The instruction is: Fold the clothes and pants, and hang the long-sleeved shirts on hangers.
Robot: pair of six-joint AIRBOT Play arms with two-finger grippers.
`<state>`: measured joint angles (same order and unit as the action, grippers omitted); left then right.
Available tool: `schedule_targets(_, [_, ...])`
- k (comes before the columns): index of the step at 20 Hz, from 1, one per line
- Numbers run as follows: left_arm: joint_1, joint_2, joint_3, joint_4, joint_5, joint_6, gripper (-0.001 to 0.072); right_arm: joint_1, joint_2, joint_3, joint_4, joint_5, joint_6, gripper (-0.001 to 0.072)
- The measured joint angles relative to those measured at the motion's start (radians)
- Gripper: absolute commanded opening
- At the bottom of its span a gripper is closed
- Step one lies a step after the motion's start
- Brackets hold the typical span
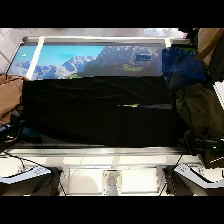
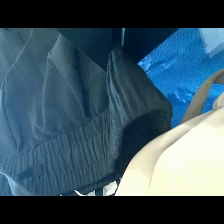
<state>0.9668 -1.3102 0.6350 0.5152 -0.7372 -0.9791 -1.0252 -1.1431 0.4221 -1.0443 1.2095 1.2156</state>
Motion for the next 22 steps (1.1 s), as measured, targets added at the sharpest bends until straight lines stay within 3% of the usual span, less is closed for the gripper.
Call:
schedule_targets(2, [0.000,0.000,0.000,0.000,0.000,0.000,0.0019,0.033,0.000,-0.004,0.006,-0.044,-0.003,0.0008])
schedule_targets(8, [0.003,0.019,0.023,0.019,-0.019,0.000,0.0016,0.067,0.020,0.027,-0.013,-0.032,-0.004,0.0009])
schedule_targets(15, [0.003,0.131,0.228,0.190,-0.174,-0.060,0.0015,0.074,0.231,0.240,0.101,0.212,0.021,0.0008])
schedule_targets(18, [-0.035,0.149,0.327,0.235,-0.201,-0.079,0.0015,0.132,0.266,0.334,0.163,0.201,0.056,0.0007])
schedule_targets(22, [-0.170,0.117,0.428,0.284,-0.139,-0.116,0.0014,0.327,0.190,0.418,0.212,0.039,0.110,0.0007])
